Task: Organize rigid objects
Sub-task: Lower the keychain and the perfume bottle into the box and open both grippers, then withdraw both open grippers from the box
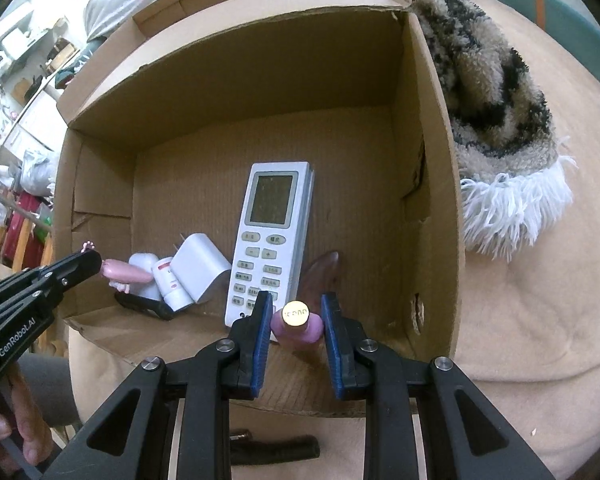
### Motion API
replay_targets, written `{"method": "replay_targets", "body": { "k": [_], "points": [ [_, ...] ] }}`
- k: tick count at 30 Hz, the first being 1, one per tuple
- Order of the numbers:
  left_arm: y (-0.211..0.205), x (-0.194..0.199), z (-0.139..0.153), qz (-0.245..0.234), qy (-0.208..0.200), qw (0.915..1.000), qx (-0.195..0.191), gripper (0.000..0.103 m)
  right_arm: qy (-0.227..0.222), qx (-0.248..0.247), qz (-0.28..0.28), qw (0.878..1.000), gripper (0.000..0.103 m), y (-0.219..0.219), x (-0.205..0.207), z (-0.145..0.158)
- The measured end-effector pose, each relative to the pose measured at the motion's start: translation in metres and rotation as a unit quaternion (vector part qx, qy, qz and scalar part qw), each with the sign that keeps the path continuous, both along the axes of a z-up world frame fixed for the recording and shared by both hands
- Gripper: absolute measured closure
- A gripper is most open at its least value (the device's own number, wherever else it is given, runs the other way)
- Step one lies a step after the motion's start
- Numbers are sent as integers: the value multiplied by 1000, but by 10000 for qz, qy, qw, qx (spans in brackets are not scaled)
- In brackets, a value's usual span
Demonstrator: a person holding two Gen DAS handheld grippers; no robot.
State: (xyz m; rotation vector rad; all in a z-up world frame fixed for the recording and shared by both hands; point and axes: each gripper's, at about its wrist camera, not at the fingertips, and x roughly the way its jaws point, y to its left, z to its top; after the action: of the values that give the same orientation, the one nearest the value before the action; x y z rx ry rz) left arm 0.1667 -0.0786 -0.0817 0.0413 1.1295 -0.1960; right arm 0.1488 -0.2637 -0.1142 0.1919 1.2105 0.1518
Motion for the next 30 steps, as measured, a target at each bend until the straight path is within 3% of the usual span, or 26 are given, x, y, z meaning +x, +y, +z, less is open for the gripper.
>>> {"method": "replay_targets", "body": {
  "k": [6, 11, 13, 16, 17, 18, 19, 30],
  "points": [
    [-1, 0, -6, 64, 75, 9998, 154, 94, -7, -56, -58, 10000, 77, -2, 0, -1],
    [-2, -1, -7, 111, 78, 9996, 243, 67, -127, -121, -8, 9998, 77, 2, 1, 3],
    [-2, -3, -4, 90, -10, 9996, 253, 48, -152, -80, -14, 9999, 77, 2, 1, 4],
    [-4, -5, 1, 58, -144, 9994, 309, 37, -145, 48, -27, 9999, 72, 1, 2, 5],
    [-5, -5, 2, 43, -177, 9993, 325, 37, -125, 80, -34, 9999, 59, -1, 2, 5],
    [-6, -5, 2, 22, -187, 9993, 325, 37, -117, 107, -52, 9999, 33, -1, 2, 5],
    [-6, -6, 2, 1, -173, 9993, 321, 37, -146, 143, -69, 9998, 27, -2, 2, 6],
    [-3, -3, 0, 103, -27, 9994, 317, 37, -211, 180, 35, 9996, 26, 1, 2, 11]
  ]
}}
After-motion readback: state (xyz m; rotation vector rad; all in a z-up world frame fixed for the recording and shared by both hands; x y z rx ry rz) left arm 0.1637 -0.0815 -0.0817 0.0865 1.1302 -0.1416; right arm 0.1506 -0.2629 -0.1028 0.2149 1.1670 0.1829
